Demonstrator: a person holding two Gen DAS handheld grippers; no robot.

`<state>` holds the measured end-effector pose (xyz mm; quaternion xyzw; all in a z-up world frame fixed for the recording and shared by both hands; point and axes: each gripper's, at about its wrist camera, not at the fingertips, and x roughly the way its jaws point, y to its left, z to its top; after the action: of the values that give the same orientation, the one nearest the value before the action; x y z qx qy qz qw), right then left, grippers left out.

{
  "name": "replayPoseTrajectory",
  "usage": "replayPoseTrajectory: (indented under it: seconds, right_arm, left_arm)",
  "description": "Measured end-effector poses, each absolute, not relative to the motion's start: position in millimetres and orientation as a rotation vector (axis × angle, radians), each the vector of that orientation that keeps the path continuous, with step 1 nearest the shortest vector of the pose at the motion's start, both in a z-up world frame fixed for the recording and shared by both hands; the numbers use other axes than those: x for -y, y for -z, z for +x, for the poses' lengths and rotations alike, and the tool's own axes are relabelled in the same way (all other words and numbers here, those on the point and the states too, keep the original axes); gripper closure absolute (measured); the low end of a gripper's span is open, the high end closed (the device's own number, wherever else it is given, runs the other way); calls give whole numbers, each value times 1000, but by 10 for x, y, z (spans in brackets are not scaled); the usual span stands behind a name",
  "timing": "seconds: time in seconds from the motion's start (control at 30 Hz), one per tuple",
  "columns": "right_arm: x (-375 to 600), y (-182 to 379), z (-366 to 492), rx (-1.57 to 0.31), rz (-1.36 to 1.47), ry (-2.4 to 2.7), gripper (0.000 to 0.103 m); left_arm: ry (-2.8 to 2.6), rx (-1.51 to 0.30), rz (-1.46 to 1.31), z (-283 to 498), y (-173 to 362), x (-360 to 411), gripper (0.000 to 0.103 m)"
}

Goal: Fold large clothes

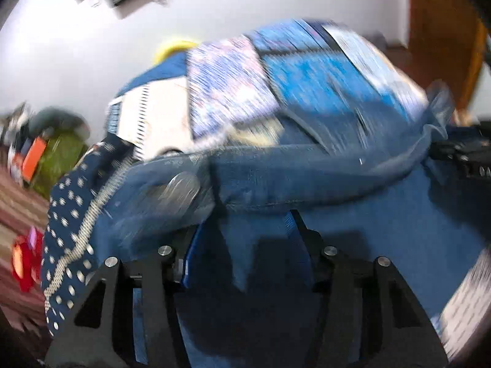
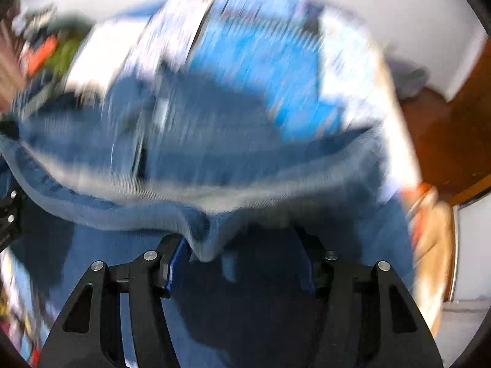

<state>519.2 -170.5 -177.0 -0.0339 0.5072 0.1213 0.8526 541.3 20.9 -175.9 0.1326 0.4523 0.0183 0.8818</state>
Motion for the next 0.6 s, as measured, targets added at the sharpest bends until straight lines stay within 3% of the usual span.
replayPoseTrajectory:
  seconds: [0.1,0.27,0.4,0.6]
  right_arm:
    - [1905,1396,5219,-904,6,-113,47]
    - [2022,1257,5041,-920,63,-208,47]
    - [2006,1321,4706,-968,22,-272,47]
    - [1850,1380,4219,-969,-134,-318,47]
  left_arm:
    - [-149,-824,250,5505,1479,-333,49]
    - [-106,-820,227,5369,1388,-374,49]
    - [-39,-831,159,4980,1435,-365,36]
    - [-12,-855,60,4337,1492,-503,26]
